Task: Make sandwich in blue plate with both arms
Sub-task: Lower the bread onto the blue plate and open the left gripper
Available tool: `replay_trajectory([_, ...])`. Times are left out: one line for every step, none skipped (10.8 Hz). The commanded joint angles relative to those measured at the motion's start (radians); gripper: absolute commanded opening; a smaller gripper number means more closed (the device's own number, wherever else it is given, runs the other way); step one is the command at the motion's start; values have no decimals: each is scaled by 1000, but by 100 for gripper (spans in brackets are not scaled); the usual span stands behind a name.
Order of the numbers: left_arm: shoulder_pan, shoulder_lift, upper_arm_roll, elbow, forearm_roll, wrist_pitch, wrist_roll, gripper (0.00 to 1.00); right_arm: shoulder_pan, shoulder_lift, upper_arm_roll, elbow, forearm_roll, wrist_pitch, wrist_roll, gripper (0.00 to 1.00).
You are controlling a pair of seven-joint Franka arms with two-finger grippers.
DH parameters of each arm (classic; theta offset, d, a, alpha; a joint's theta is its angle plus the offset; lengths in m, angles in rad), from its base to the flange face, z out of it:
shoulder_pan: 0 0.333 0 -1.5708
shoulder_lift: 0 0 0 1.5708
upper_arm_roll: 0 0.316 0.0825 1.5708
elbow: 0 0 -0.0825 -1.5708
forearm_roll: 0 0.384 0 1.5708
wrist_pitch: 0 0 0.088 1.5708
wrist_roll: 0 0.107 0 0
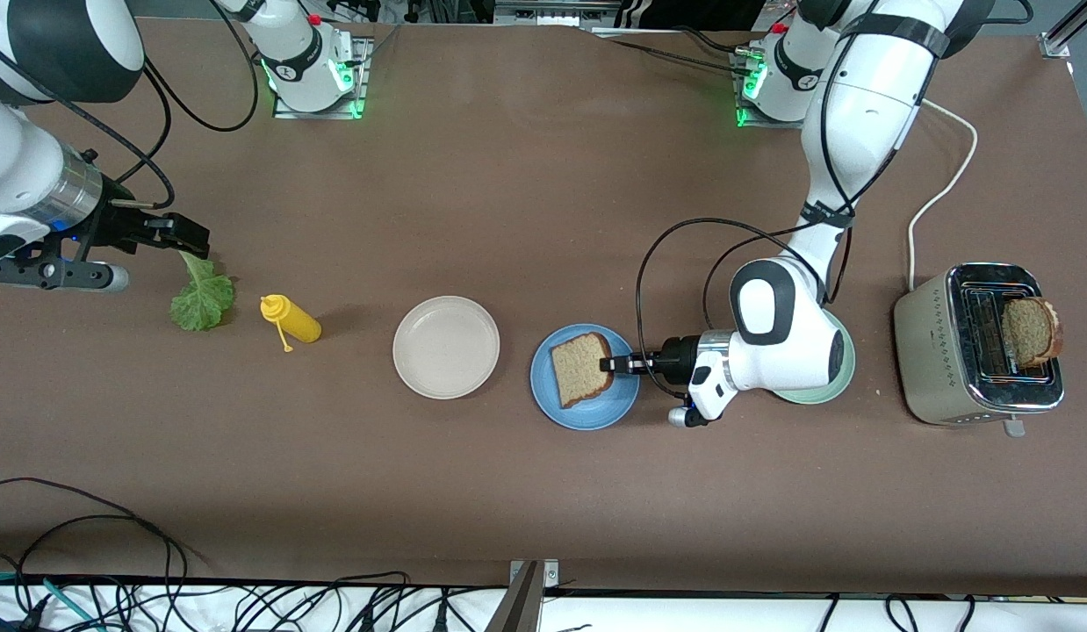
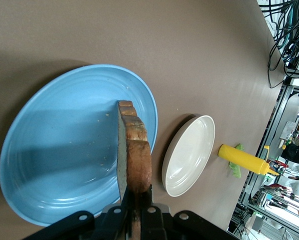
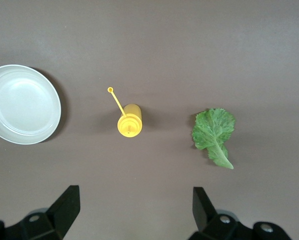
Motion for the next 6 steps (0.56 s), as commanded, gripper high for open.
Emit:
replay_trajectory([-7, 31, 7, 31, -25, 40, 37, 0, -3, 3, 1, 9, -2, -3, -4, 100])
replay_trajectory([-7, 41, 7, 31, -27, 42, 67, 0, -4, 3, 1, 9, -3, -1, -4, 100])
replay_trajectory([-2, 54, 9, 31, -28, 42, 133, 0, -4, 3, 1, 9, -3, 3, -4, 100])
replay_trajectory([4, 63, 13, 28, -31, 42, 206, 4, -4, 3, 1, 9, -3, 3, -4, 100])
replay_trajectory([8, 70, 16, 28, -33, 42, 259, 8, -4, 3, 1, 9, -3, 3, -4, 100])
replay_trajectory([13, 75, 16, 27, -33, 42, 278, 16, -4, 3, 1, 9, -3, 5, -4, 100])
